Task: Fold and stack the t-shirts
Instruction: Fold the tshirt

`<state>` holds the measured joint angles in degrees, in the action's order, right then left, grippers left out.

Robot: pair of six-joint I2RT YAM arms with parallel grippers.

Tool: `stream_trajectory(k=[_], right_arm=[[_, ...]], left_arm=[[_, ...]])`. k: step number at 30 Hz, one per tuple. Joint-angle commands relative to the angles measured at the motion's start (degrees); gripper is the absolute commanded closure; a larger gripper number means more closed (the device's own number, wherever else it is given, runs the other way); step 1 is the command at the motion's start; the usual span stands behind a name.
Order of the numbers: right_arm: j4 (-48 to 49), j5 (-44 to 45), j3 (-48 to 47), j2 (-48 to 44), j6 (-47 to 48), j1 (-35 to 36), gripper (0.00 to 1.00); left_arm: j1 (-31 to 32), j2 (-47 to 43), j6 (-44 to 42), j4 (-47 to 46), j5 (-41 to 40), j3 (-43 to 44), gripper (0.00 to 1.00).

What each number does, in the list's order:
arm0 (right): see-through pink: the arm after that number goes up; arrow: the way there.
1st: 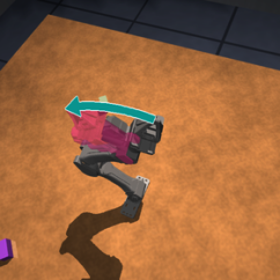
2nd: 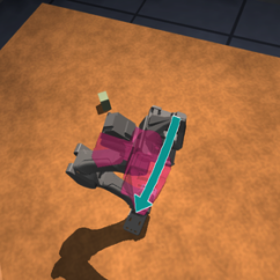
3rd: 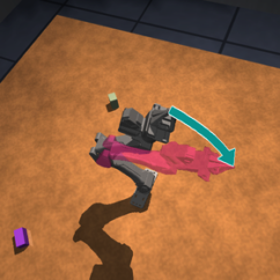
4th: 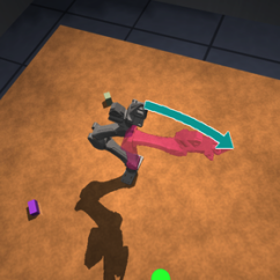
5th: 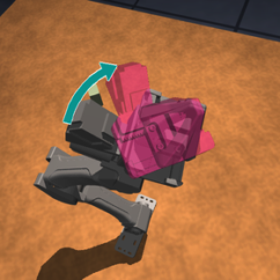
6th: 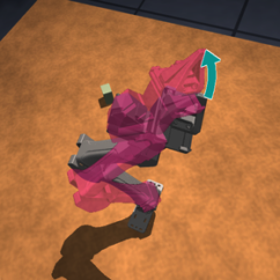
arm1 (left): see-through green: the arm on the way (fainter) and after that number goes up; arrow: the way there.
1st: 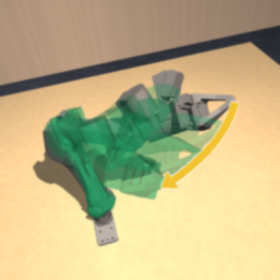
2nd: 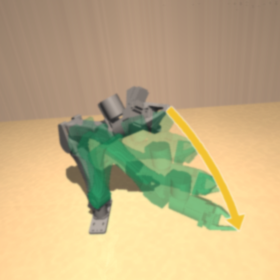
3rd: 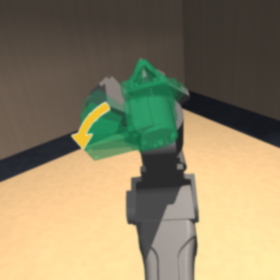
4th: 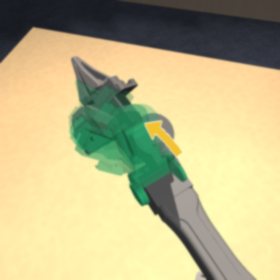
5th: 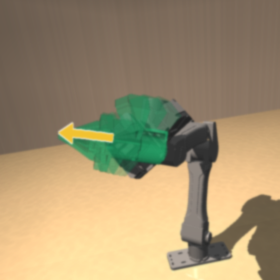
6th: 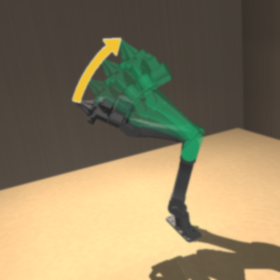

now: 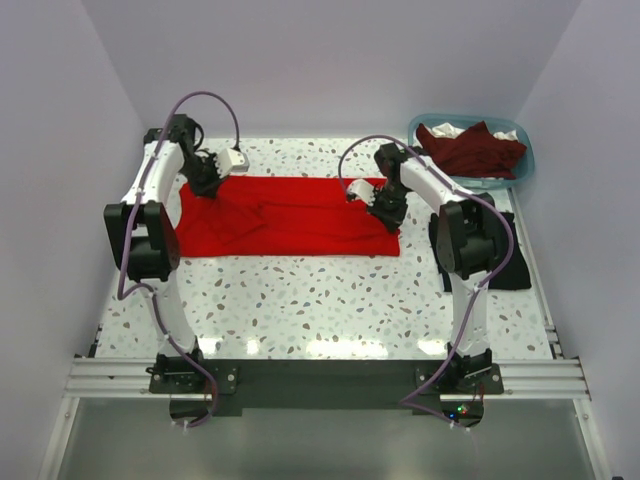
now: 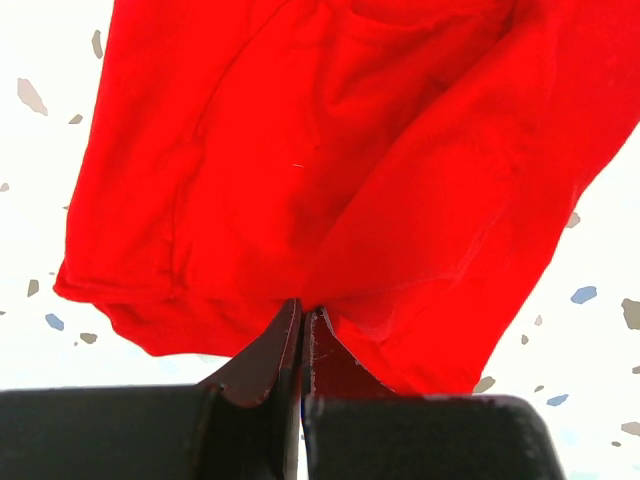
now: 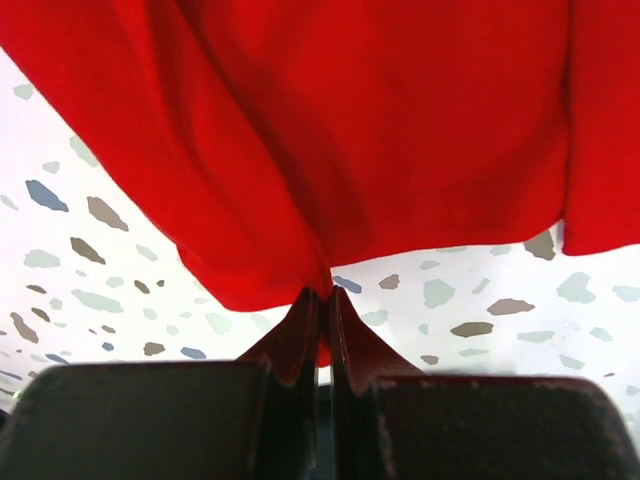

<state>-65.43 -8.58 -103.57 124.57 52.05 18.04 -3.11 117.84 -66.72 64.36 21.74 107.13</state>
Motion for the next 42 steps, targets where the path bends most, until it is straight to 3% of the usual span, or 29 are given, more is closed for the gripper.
stream_trajectory(k=[1,11,40,41,42], right_arm=[[-0.66,0.05,-3.04,1.11,0.51,-0.20,1.00],[-2.77,-1.09,-3.75,-0.29,2.09,-0.73,1.00],[-0.14,0.05,-9.01,4.01,1.74,-0.90,0.99],[-0.22,0.31,-9.28,4.45,1.56,-0.90,0.92],[-0.14,0.75,-9.54,4.88,1.13,-0.90,0.68]], left_arm=[[0.13,0.37,-0.52,-0.64,-0.38,2.64,1.00],[-0.31,-1.74,-1.75,2.88,2.17,5.02,1.00],[-2.51,1.34,-0.35,-0.01,4.02,5.72,1.00],[-2.51,1.86,0.27,-0.89,3.49,5.72,1.00],[-2.60,2.13,2.10,-2.90,3.05,5.37,1.00]])
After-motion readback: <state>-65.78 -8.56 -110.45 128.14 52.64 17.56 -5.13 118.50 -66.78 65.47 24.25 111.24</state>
